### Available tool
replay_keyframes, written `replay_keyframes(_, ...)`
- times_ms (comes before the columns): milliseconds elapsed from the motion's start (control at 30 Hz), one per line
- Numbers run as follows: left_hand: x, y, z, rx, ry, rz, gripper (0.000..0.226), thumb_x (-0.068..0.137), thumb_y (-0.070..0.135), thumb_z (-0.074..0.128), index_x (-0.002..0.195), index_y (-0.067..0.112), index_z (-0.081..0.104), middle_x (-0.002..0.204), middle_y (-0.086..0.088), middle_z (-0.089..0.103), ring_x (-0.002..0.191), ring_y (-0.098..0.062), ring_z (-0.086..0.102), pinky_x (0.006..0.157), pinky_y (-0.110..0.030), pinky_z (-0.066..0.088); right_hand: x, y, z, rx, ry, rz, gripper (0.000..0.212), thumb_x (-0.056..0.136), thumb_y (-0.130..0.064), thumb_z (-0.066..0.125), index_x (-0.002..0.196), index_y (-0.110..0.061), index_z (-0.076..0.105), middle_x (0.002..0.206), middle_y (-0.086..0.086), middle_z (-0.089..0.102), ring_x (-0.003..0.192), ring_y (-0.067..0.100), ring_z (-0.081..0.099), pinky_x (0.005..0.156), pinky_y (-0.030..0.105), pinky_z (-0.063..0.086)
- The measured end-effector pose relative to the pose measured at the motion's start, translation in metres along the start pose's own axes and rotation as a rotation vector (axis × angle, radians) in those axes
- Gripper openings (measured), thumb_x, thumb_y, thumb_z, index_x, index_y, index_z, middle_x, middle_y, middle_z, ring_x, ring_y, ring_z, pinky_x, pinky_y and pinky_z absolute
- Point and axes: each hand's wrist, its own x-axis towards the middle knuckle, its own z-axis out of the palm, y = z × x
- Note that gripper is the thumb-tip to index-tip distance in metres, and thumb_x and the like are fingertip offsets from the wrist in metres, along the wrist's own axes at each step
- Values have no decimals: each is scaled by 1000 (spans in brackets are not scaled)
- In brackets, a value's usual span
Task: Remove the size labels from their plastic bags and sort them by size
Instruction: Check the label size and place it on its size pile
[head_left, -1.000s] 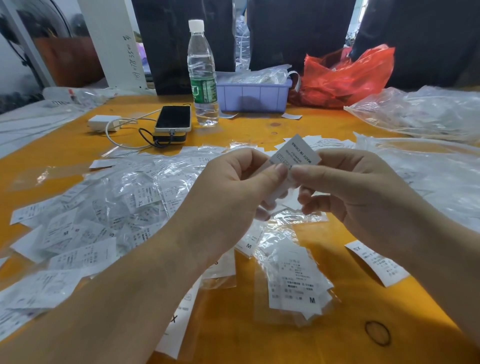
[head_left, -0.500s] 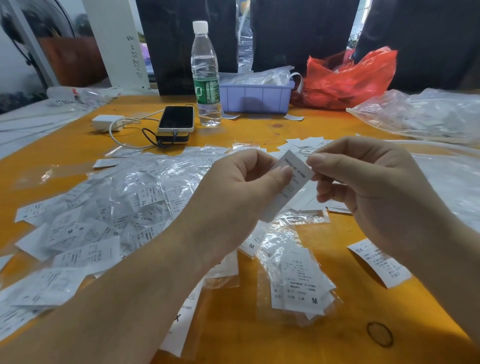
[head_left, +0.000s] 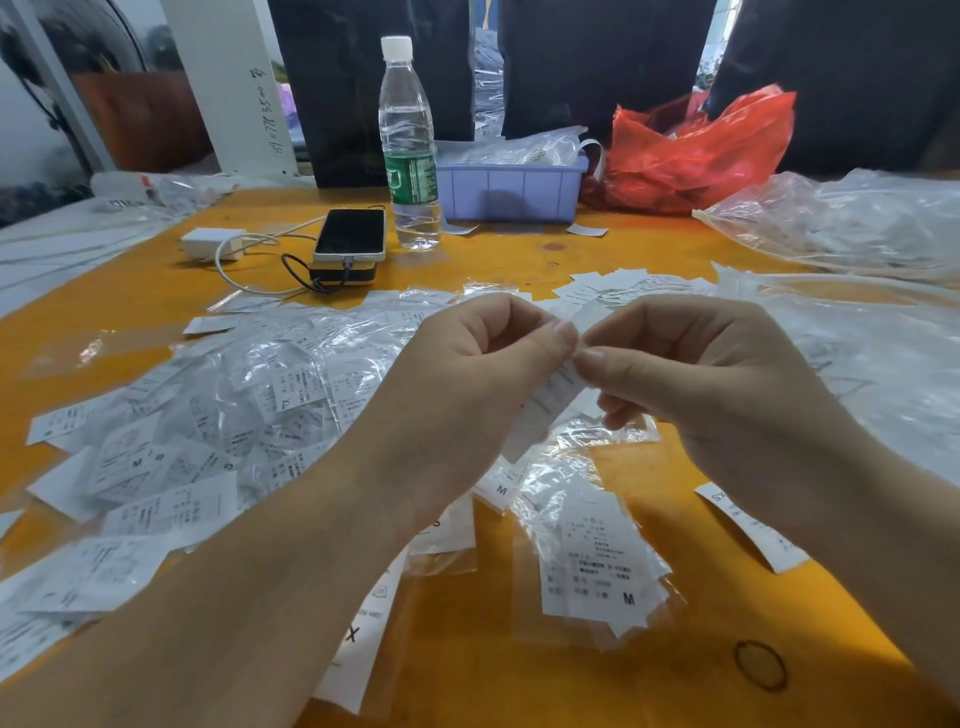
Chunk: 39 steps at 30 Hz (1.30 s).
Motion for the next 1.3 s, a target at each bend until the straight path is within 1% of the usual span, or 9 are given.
replay_keyframes(100,0,0,0,25,-30,-23,22,91,42,60,82,24,70,78,5,70,75,-11,66,62,-21,52,4,1,-6,8,48,21,10,84,-12,69,74,-12,73,68,4,69,62,15,59,59,27,52)
replay_keyframes(167,-1,1,0,16,-76,-47,22,94,37,56,85,21,69,83,0,72,80,-17,69,65,-25,57,5,3,-7,14,70,44,10,85,-7,67,77,-10,72,68,4,69,61,16,58,58,25,51)
replay_keyframes(300,0,4,0,61,-122,-73,24,97,33,52,86,19,68,80,1,73,73,-13,69,65,-30,58,7,3,-9,32,65,68,11,82,-1,70,79,-11,67,68,3,69,60,17,59,56,25,52)
replay_keyframes(433,1,4,1,65,-130,-123,18,96,30,54,91,15,64,71,-1,69,64,-15,64,54,-26,52,9,1,-16,-53,-65,103,13,80,-1,72,73,-11,71,72,10,69,62,22,59,58,26,51)
replay_keyframes(600,-1,-3,4,275,-130,-111,1,90,31,63,91,31,64,70,9,69,61,-3,62,57,-26,52,12,3,-19,-187,-197,171,5,78,-4,71,78,-9,73,69,8,69,60,16,60,57,23,51)
replay_keyframes(733,-2,-4,4,418,-139,-64,5,87,31,67,89,34,64,74,12,70,66,-3,64,57,-24,55,12,5,-21,-285,-293,198,8,80,-7,71,77,-14,73,69,14,66,60,16,58,61,33,49)
replay_keyframes(867,-4,-3,3,508,-92,-16,5,85,29,69,85,33,65,73,13,69,67,-1,64,57,-22,52,9,3,-19,-324,-364,163,10,81,-12,71,77,-21,73,65,-1,65,60,8,57,61,28,46)
replay_keyframes(1167,-4,-4,2,592,-104,9,10,81,24,71,83,32,65,71,15,67,62,2,62,47,-11,44,10,5,-20,-339,-390,165,9,81,-13,72,79,-22,73,68,-1,68,63,10,59,63,28,44)
replay_keyframes(1300,-2,-3,0,590,-71,4,7,82,28,71,84,33,66,71,15,67,66,3,61,51,-10,43,9,7,-18,-294,-354,165,7,80,-14,72,79,-21,73,67,-1,68,61,9,59,62,28,46)
